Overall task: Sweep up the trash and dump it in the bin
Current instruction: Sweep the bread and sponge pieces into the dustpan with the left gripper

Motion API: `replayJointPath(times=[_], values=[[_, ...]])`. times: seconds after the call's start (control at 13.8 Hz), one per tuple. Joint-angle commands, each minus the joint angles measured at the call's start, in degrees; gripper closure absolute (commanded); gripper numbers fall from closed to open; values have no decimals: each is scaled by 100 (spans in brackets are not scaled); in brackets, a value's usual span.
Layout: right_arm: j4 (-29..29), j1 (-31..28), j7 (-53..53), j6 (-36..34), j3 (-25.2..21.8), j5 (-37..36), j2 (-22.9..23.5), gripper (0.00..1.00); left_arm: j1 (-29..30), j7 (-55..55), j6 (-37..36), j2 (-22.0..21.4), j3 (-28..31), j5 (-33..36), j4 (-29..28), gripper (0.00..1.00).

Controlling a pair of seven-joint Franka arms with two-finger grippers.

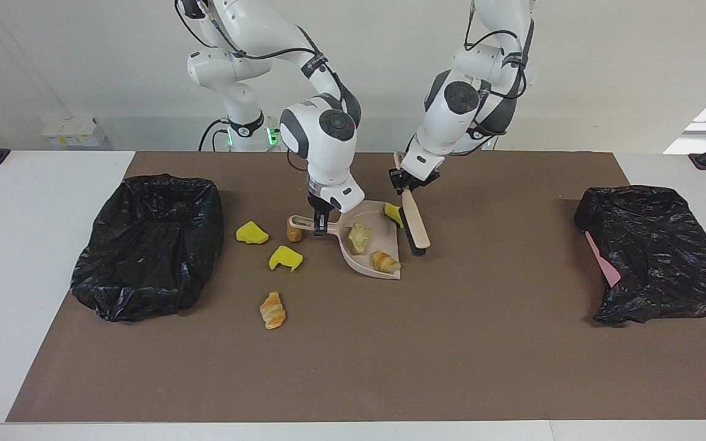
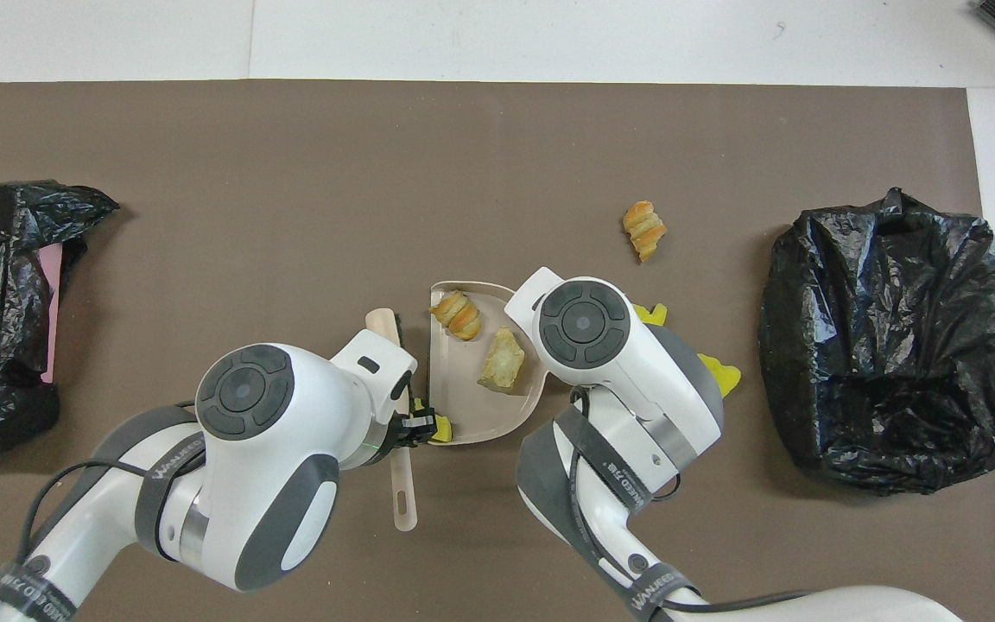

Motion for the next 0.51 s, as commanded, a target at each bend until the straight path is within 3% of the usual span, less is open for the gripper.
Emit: replayJointPath(times=[0.0,0.29,0.44], values=[[-198,-72,-432,200,32,-181,-142,100,71,-54,79,-592,-50,95,-792,100],[-259,-81,-741,333,24,-269,-151,100,-427,-80,622,-435,-94,-18,-1022,100],[-277,-90,-803,324,32,-278,-177,100,-823,-107,1087,-242,-94,-491,-1005,100]])
